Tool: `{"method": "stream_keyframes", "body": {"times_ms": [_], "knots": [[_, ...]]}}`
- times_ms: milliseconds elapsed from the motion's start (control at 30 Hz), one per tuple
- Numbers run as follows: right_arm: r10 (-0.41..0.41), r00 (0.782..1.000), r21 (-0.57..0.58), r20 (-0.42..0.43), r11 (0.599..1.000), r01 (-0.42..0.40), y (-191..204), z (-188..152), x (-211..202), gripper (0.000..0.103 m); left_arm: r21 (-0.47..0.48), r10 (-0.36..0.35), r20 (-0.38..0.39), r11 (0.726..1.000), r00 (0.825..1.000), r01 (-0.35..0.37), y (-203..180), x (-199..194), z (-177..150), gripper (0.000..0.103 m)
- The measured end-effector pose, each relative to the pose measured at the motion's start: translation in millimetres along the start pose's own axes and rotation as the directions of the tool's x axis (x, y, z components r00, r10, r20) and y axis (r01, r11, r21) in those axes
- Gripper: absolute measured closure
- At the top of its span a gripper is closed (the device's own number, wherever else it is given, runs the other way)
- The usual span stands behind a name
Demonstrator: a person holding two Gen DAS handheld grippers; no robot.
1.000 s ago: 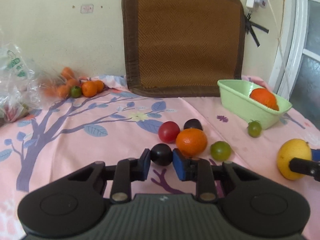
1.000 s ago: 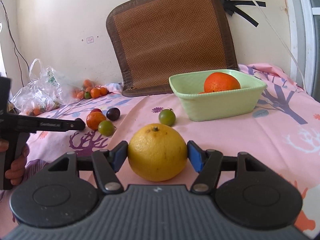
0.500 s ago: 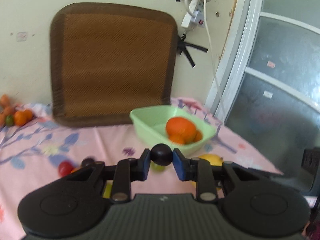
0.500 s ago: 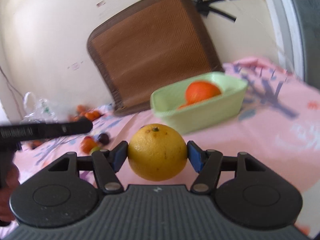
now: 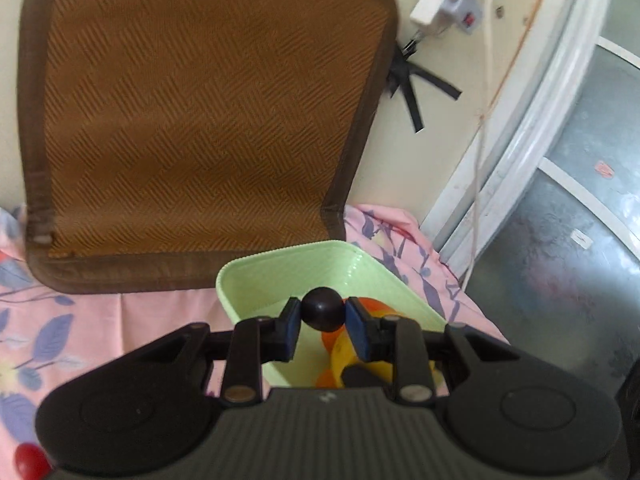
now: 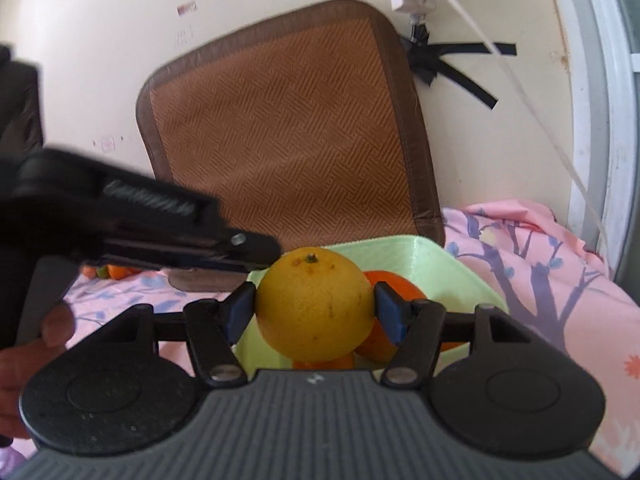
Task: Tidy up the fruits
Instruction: 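Lower the grapefruit and plum into the green bowl and open both tools, then grasp a tangerine with the left tool while the right tool grasps a green lime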
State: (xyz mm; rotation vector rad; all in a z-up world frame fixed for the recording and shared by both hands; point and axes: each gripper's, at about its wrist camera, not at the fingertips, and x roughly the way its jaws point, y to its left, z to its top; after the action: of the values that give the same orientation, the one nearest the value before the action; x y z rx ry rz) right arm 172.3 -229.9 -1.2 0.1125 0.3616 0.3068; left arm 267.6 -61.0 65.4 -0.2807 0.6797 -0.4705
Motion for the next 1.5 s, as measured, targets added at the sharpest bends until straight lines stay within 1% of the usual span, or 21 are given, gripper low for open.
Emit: {"method": "stream_keyframes", "body": {"times_ms": [33,133,233,267,300,400,467,533,600,633,667,700,733,767,867,967,1100,1267,1367,1400,1500], "knots": [[0.001,1.0,-0.006,-0.011,1.0,-0.001,0.4,-0.9,3.4,0.036,-0.007,-0.004,-0.004,1.0,1.0,0.004,2.2,4.0,-0.7,0.077],[0.005,1.0,-0.041,-0.003,0.999,-0.005,3.6,-4.3,5.6,0.035,-0.031,0.001,-0.01,1.0,1.0,-0.002,6.7,15.5,-2.5,0.077],[0.0,1.0,-0.071,0.015,0.997,0.001,7.7,-4.7,3.6,0.034,-0.06,0.008,-0.011,0.998,1.0,-0.009,12.4,19.5,-5.4,0.07],[0.003,1.0,-0.073,0.019,0.997,-0.002,7.9,-4.5,2.5,0.03,-0.068,0.01,-0.01,0.998,1.0,-0.011,14.0,18.6,-5.8,0.067],[0.008,1.0,-0.073,0.024,0.997,-0.007,7.7,-4.5,0.3,0.029,-0.076,0.009,-0.008,0.997,1.0,-0.01,15.4,16.8,-5.7,0.065],[0.013,0.999,-0.075,0.045,0.997,-0.01,6.7,-4.3,-6.3,0.029,-0.083,0.002,0.019,0.997,1.0,0.0,16.7,1.9,-3.8,0.061],[0.006,0.999,-0.077,0.053,0.997,-0.002,6.1,-4.4,-10.8,0.029,-0.073,0.002,0.052,0.997,0.999,0.002,18.4,-16.0,-4.7,0.059],[-0.001,0.999,-0.064,0.048,0.998,0.004,3.9,-4.5,-18.2,0.029,-0.071,0.009,0.085,0.997,0.996,-0.003,23.6,-39.5,-9.5,0.054],[0.016,0.999,-0.03,0.047,0.999,-0.015,0.9,-3.5,-26.6,0.036,-0.063,0.024,0.124,0.998,0.992,-0.016,32.1,-65.7,-18.9,0.051],[0.026,0.998,-0.026,0.049,0.999,-0.024,1.0,-3.4,-29.7,0.046,-0.058,0.046,0.14,0.998,0.989,-0.038,37.4,-78.1,-25.2,0.051],[0.028,0.999,-0.034,0.045,0.999,-0.027,2.7,-3.9,-30.3,0.054,-0.055,0.071,0.155,0.996,0.985,-0.063,43.3,-90.2,-30.9,0.051],[0.026,0.999,-0.045,0.038,0.999,-0.025,5.1,-4.5,-29.0,0.057,-0.057,0.098,0.167,0.994,0.981,-0.089,50.4,-101.4,-37.9,0.051],[0.026,0.999,-0.056,0.026,0.998,-0.025,7.6,-5.2,-25.9,0.063,-0.065,0.128,0.176,0.991,0.976,-0.118,57.7,-112.1,-44.1,0.051],[0.028,1.0,-0.062,0.009,0.998,-0.027,8.8,-6.2,-21.5,0.065,-0.078,0.158,0.183,0.986,0.97,-0.146,65.0,-121.3,-50.2,0.051],[0.016,1.0,-0.066,-0.021,0.998,-0.017,10.6,-9.2,-12.7,0.065,-0.152,0.219,0.196,0.97,0.956,-0.191,89.4,-147.9,-67.3,0.051],[0.012,1.0,-0.068,0.005,0.998,-0.012,10.5,-10.7,-15.5,0.064,-0.212,0.247,0.19,0.955,0.95,-0.206,106.4,-160.6,-81.0,0.05],[0.034,0.999,-0.055,0.021,0.998,-0.033,10.1,-11.3,-18.8,0.063,-0.21,0.283,0.164,0.946,0.945,-0.246,115.4,-163.2,-95.7,0.05],[0.078,0.997,-0.046,0.015,0.996,-0.078,18.9,-12.1,-26.7,0.063,-0.214,0.245,0.155,0.954,0.957,-0.209,115.6,-165.2,-108.7,0.05],[0.148,0.989,-0.041,-0.026,0.988,-0.149,29.1,-14.6,-30.0,0.063,-0.207,0.215,0.145,0.961,0.966,-0.182,110.9,-161.5,-110.1,0.05],[0.16,0.987,-0.059,-0.028,0.985,-0.162,34.7,-16.6,-32.0,0.063,-0.205,0.203,0.138,0.963,0.969,-0.172,109.0,-159.0,-110.2,0.05],[0.18,0.98,-0.096,-0.081,0.978,-0.188,50.2,-22.6,-31.4,0.063,-0.186,0.191,0.118,0.968,0.975,-0.167,101.1,-149.2,-107.8,0.05]]}}
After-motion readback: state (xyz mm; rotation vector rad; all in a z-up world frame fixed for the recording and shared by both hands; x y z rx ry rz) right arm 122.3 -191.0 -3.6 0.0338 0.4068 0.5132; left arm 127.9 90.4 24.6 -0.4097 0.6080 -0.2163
